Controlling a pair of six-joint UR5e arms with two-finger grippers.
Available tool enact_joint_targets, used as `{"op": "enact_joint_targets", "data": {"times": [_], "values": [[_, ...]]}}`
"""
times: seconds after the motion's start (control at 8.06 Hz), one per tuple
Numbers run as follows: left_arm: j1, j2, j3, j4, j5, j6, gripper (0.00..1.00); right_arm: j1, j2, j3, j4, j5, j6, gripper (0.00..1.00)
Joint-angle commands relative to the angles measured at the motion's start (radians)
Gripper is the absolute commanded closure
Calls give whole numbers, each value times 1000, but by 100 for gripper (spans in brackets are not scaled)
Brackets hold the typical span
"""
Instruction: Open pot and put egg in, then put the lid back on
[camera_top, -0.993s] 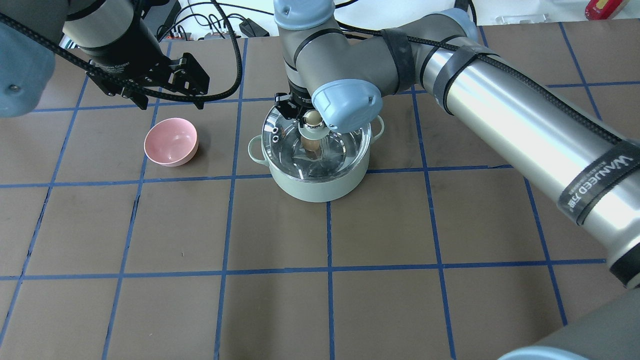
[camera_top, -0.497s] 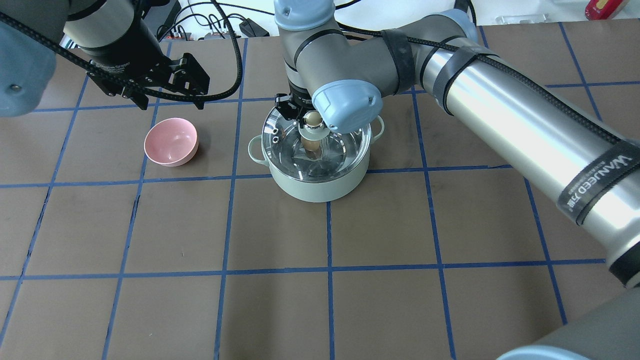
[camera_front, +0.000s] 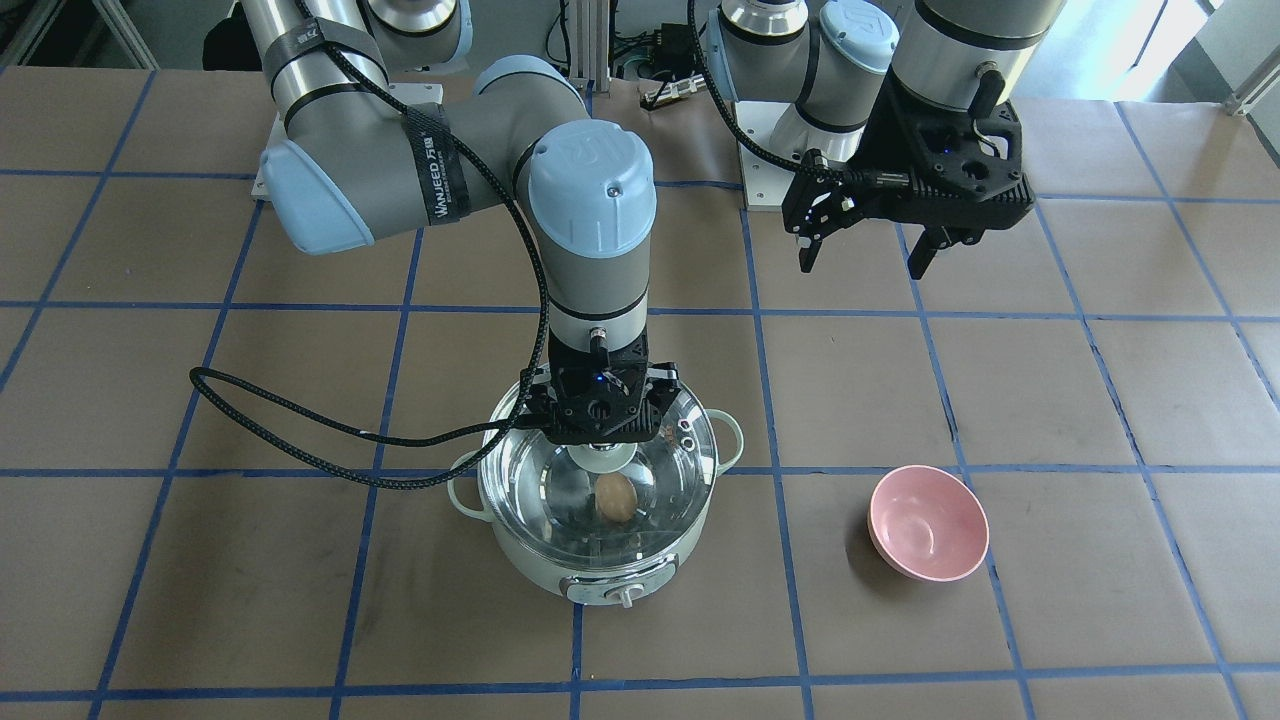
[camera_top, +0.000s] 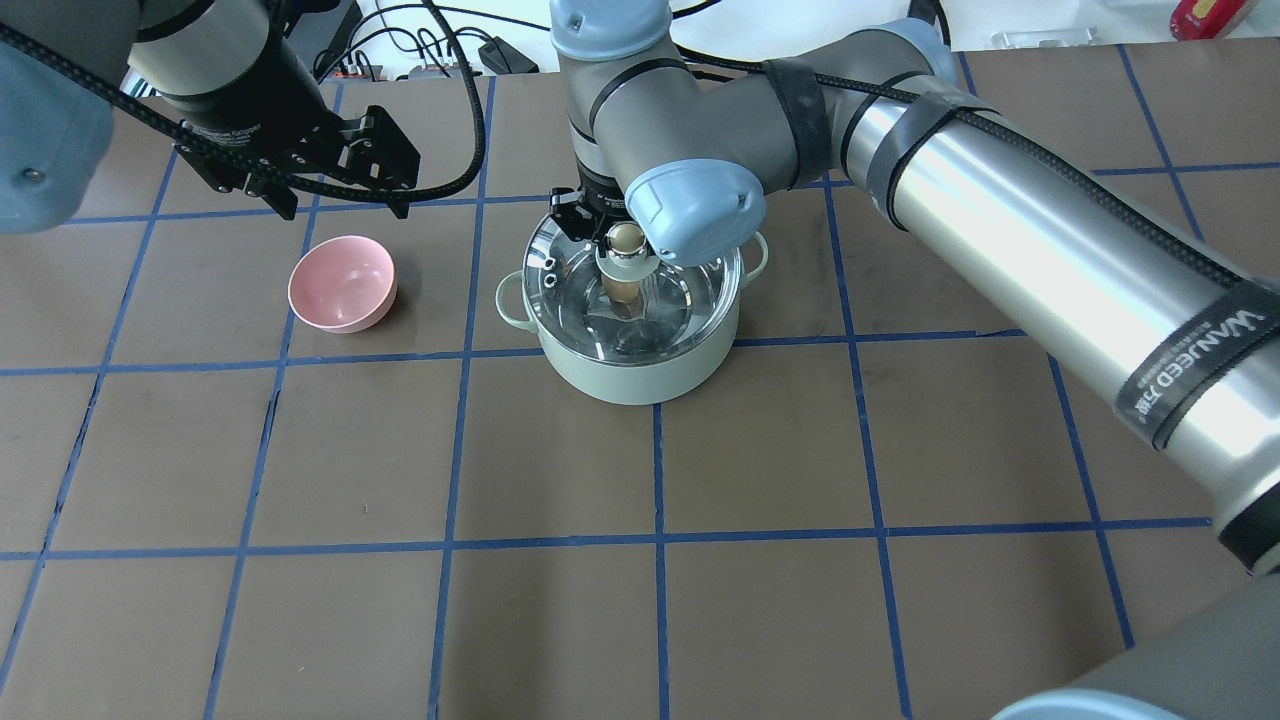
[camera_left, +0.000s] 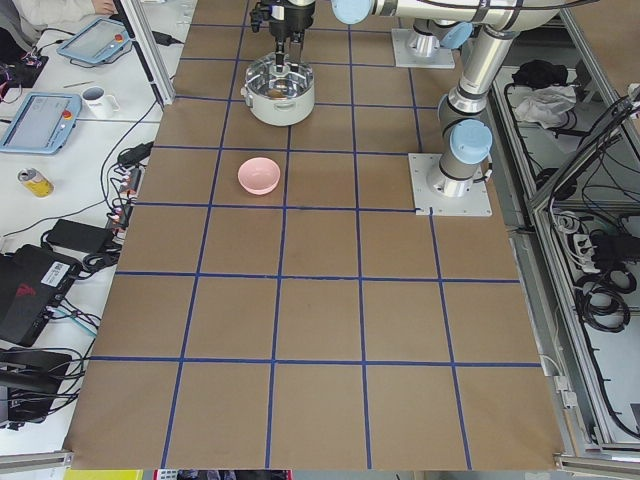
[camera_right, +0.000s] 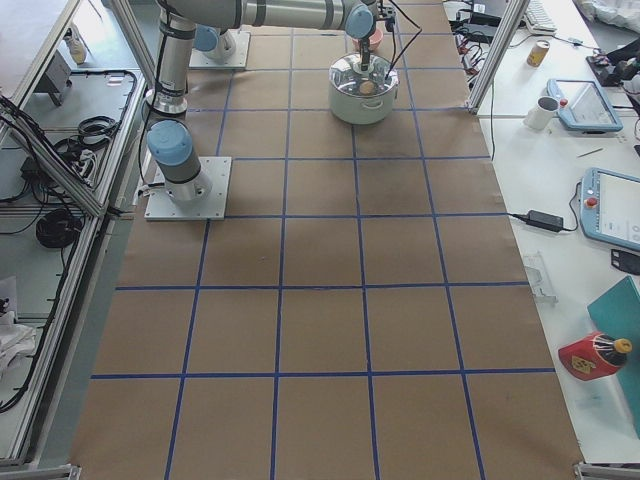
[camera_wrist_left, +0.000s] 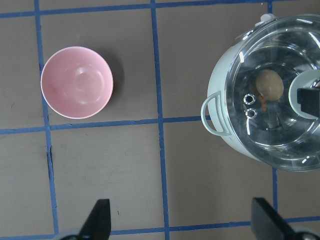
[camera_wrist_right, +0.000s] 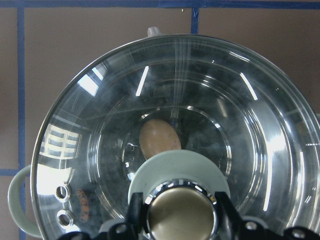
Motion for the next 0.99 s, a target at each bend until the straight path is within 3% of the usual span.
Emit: {"op": "enact_joint_targets", "data": {"times": [0.0, 0.12, 0.25, 0.62, 0.87], "values": [[0, 0, 0, 0, 1, -2, 0, -4, -1, 1, 1, -6, -3, 46], [0, 0, 0, 0, 1, -2, 0, -11, -8, 1, 1, -3, -3, 17], [0, 0, 0, 0, 1, -2, 0, -24, -15, 1, 1, 8, -3, 0], [0, 0, 0, 0, 1, -2, 0, -27, -24, 1, 7, 15, 13, 0], [0, 0, 0, 0, 2, -2, 0, -73, -70, 1, 82, 22, -4, 0]]}}
